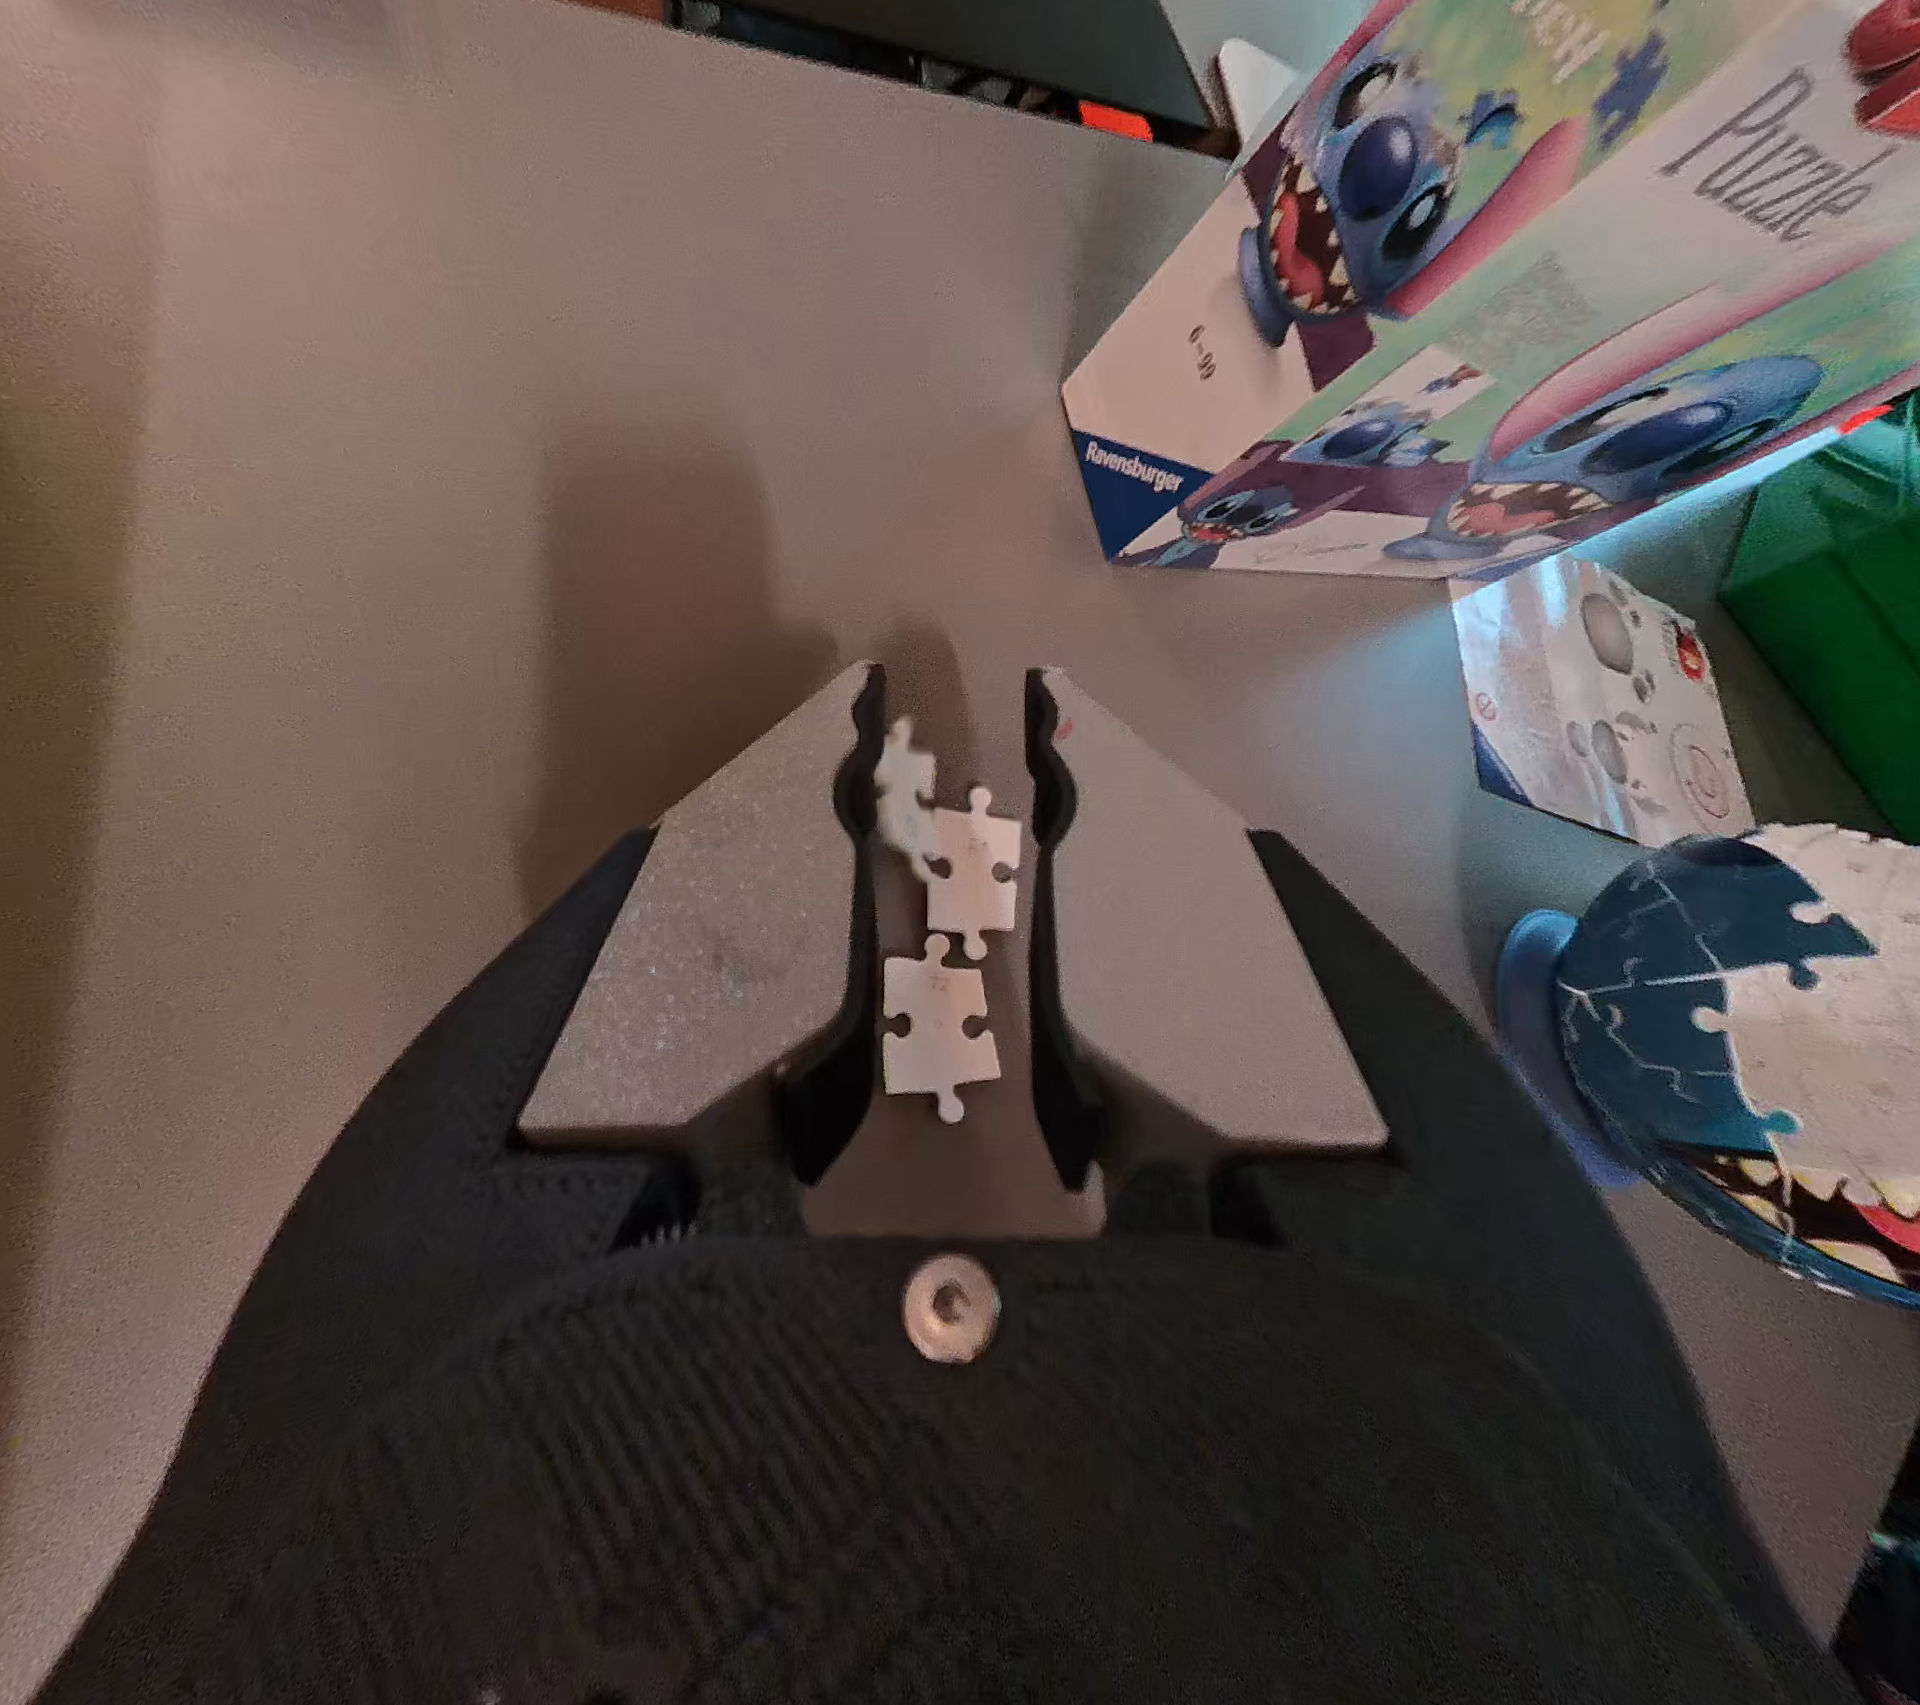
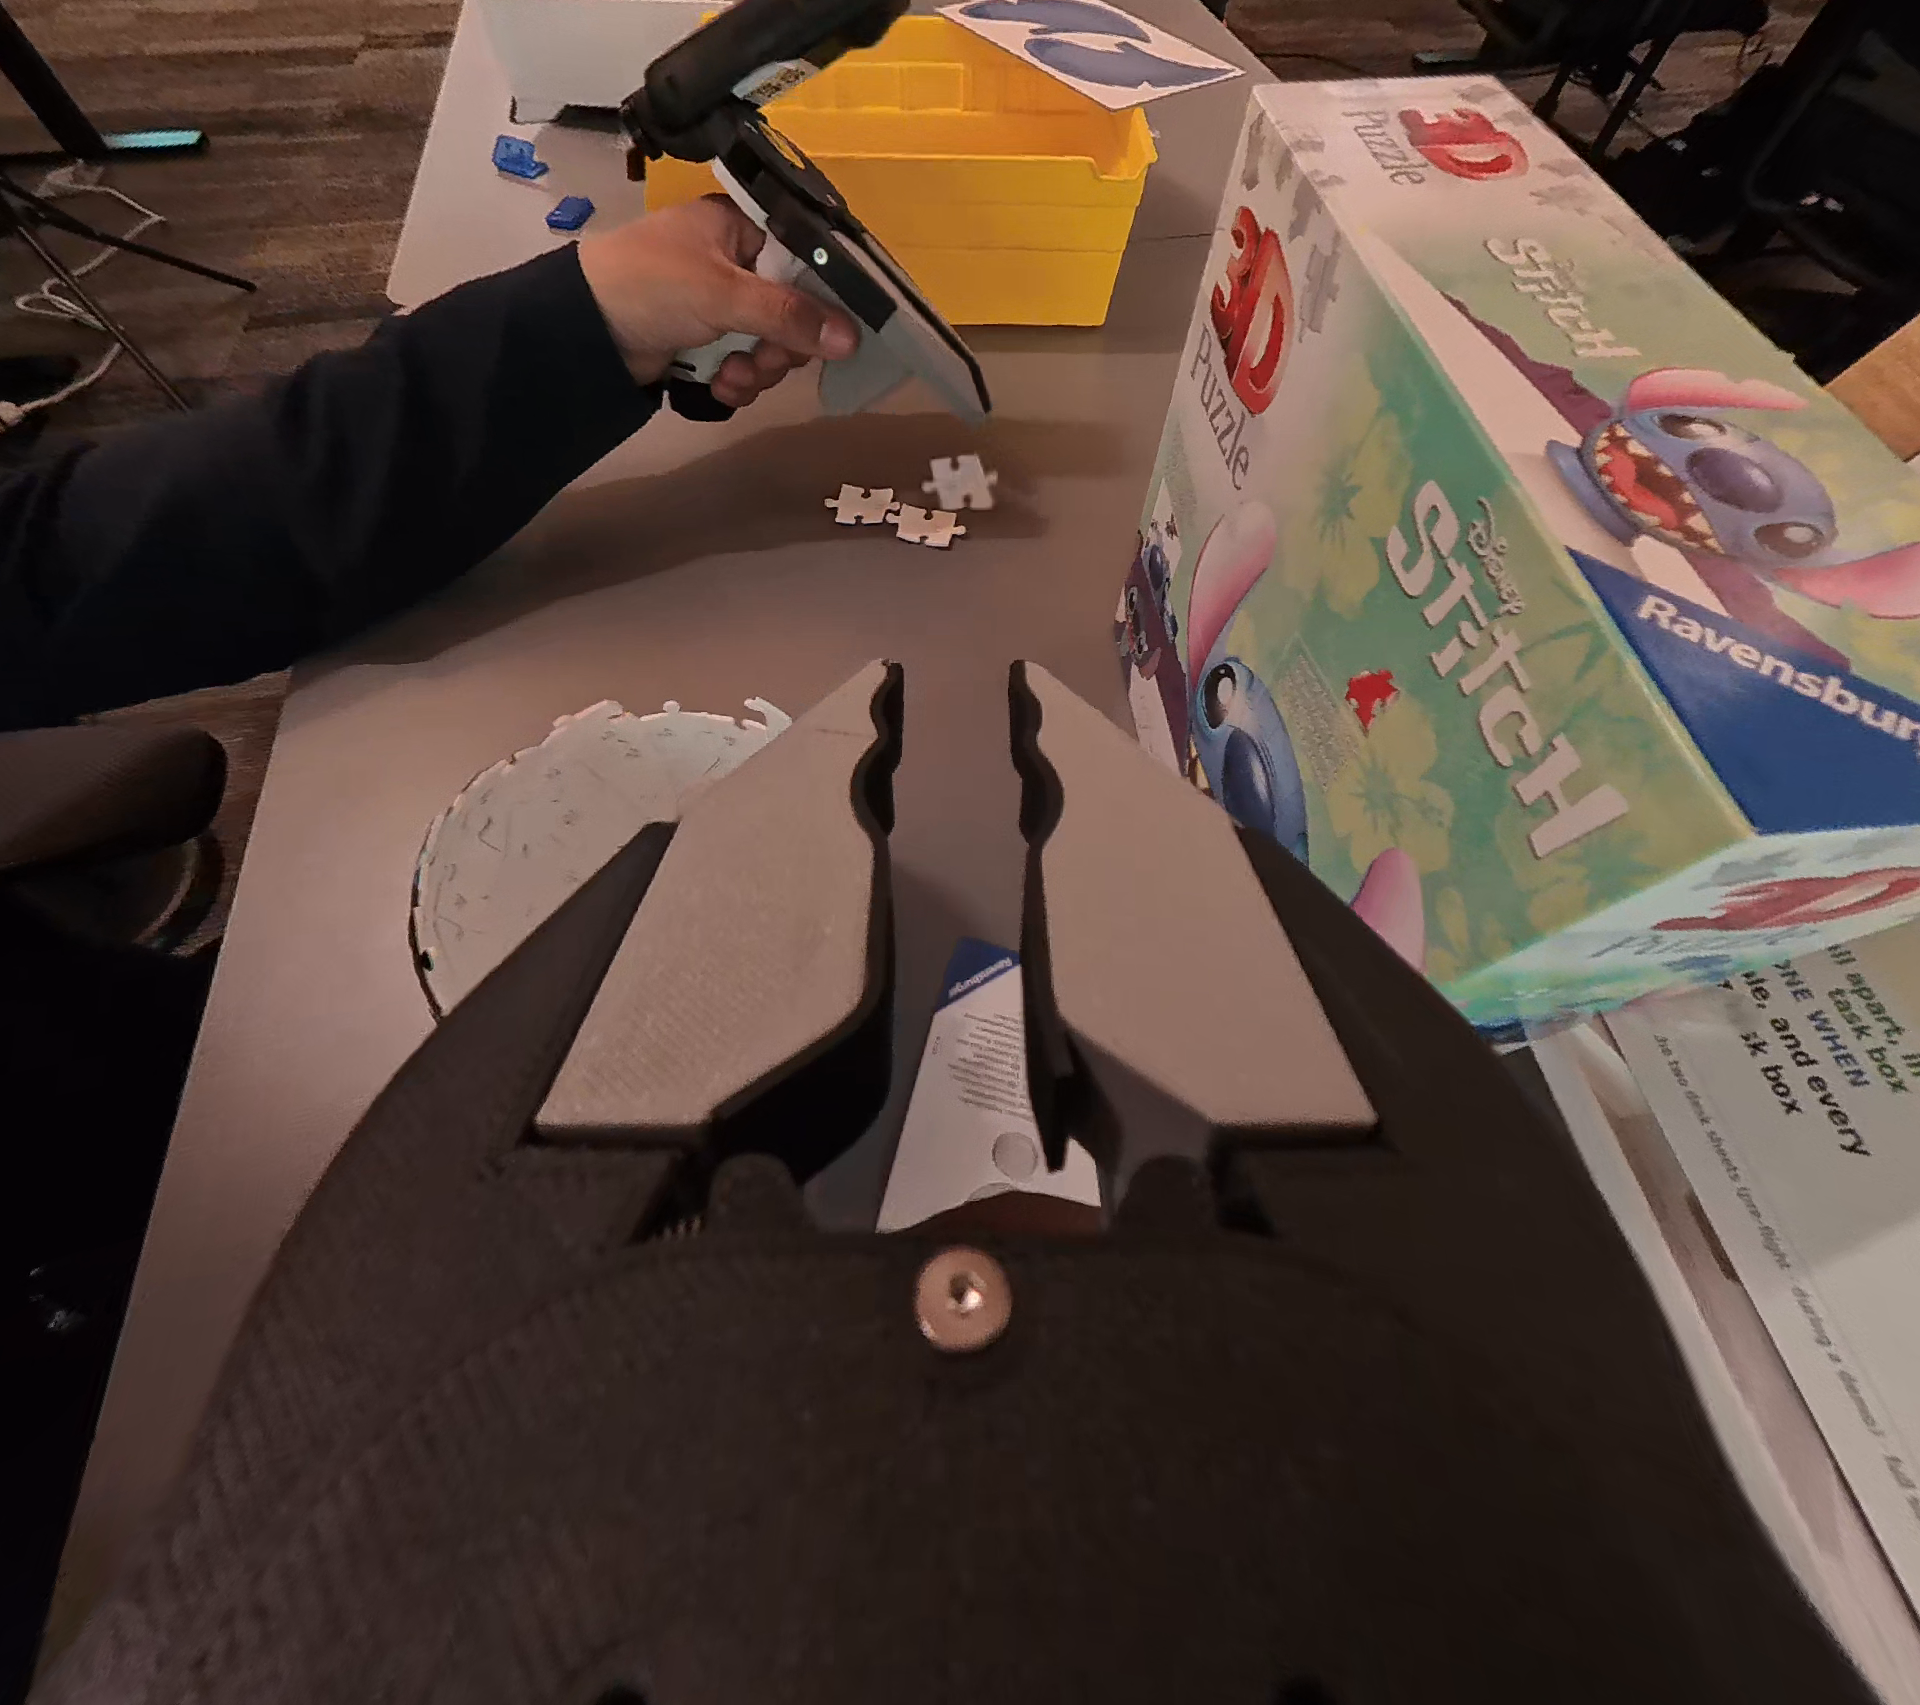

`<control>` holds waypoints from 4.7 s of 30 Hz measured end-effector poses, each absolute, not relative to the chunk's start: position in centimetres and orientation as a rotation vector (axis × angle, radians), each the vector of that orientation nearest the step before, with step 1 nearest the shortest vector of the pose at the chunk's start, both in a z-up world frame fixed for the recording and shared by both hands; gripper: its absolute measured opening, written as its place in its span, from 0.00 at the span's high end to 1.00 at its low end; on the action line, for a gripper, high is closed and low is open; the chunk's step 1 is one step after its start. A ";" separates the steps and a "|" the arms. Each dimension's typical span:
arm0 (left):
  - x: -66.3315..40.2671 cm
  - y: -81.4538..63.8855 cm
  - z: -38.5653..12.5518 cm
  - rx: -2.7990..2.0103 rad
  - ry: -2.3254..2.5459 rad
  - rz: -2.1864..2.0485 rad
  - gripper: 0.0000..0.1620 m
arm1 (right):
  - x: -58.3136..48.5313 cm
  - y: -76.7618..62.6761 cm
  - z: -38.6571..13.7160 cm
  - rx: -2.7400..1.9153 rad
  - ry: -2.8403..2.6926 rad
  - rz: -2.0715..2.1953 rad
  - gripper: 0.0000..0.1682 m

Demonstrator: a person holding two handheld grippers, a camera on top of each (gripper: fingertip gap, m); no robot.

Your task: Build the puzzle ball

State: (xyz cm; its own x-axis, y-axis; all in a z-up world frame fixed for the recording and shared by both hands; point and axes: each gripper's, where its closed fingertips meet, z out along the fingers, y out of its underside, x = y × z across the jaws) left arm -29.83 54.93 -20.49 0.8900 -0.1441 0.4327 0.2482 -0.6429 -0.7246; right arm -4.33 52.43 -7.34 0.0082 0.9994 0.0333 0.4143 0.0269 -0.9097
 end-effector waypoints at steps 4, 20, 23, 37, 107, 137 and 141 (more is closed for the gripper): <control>-30.1 54.9 -20.0 -2.168 -0.080 -0.553 0.85 | -3.9 52.1 -6.2 -1.469 -1.500 0.947 0.90; -28.2 49.1 -11.1 -1.868 0.024 -0.513 0.80 | -2.3 53.2 -5.0 -1.471 -1.455 0.902 0.86; -31.1 45.5 -9.6 -1.848 0.000 -0.324 0.76 | -1.7 53.2 -4.8 -1.476 -1.433 0.906 0.85; -40.2 39.2 -18.8 -2.141 -0.127 -0.202 0.64 | 5.2 49.8 -11.6 -1.581 -1.288 0.847 0.84; -45.9 32.6 -13.6 -2.046 -0.210 0.075 0.56 | 1.6 55.1 -12.6 -1.542 -0.996 0.784 0.65; -47.5 47.4 -15.3 -2.139 0.274 -0.170 0.62 | 7.5 62.4 -16.6 -1.685 -0.722 0.291 0.63; -46.0 46.8 -18.3 -2.273 0.386 -0.232 0.60 | 7.5 62.4 -16.6 -1.694 -0.679 0.341 0.63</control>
